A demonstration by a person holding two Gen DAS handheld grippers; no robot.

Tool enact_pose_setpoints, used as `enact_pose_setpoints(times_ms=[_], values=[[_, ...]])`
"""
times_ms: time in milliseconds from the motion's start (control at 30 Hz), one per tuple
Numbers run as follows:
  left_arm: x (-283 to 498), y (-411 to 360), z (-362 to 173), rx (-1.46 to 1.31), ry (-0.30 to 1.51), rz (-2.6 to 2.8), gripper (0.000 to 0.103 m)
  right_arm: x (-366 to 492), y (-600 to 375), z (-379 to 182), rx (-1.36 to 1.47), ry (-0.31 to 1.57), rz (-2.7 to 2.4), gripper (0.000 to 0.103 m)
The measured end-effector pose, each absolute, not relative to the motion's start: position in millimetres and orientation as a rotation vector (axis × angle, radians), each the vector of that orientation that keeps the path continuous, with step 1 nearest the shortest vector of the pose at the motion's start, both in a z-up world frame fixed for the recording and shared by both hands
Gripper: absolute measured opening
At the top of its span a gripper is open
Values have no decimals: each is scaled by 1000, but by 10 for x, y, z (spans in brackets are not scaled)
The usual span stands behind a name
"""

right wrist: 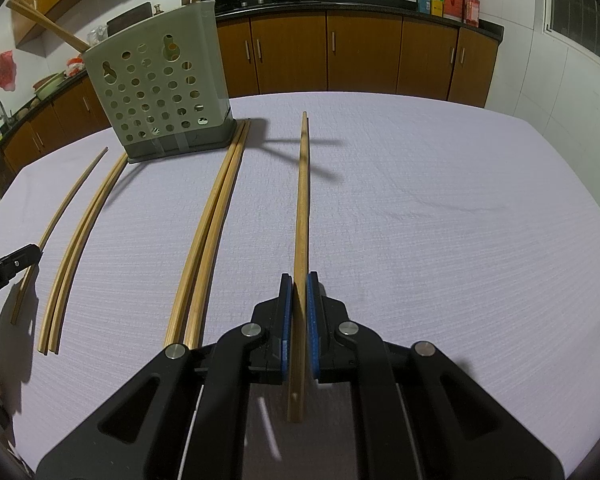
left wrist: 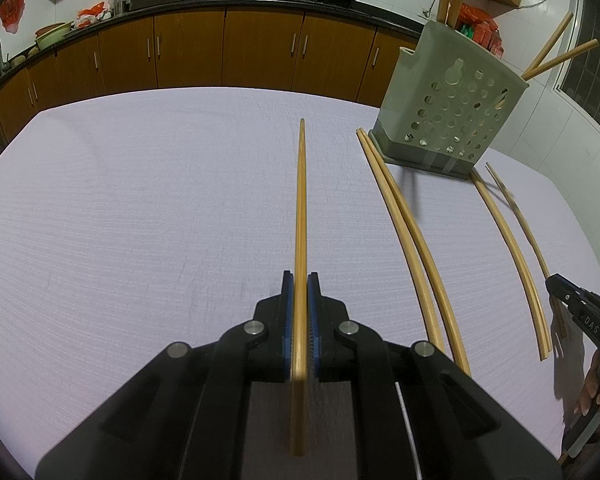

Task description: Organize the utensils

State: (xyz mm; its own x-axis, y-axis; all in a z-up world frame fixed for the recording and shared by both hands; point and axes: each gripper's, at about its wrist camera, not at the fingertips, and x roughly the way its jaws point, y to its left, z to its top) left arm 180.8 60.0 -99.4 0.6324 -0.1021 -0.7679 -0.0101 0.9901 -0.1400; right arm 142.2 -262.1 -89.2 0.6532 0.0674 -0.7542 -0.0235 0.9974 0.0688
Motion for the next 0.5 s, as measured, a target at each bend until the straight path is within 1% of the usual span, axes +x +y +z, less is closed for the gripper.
enact_pose_setpoints(times_ms=[500], values=[[1805,587,-993,-136,885,-52,9,1424,-2630,-894,55,857,53,8]])
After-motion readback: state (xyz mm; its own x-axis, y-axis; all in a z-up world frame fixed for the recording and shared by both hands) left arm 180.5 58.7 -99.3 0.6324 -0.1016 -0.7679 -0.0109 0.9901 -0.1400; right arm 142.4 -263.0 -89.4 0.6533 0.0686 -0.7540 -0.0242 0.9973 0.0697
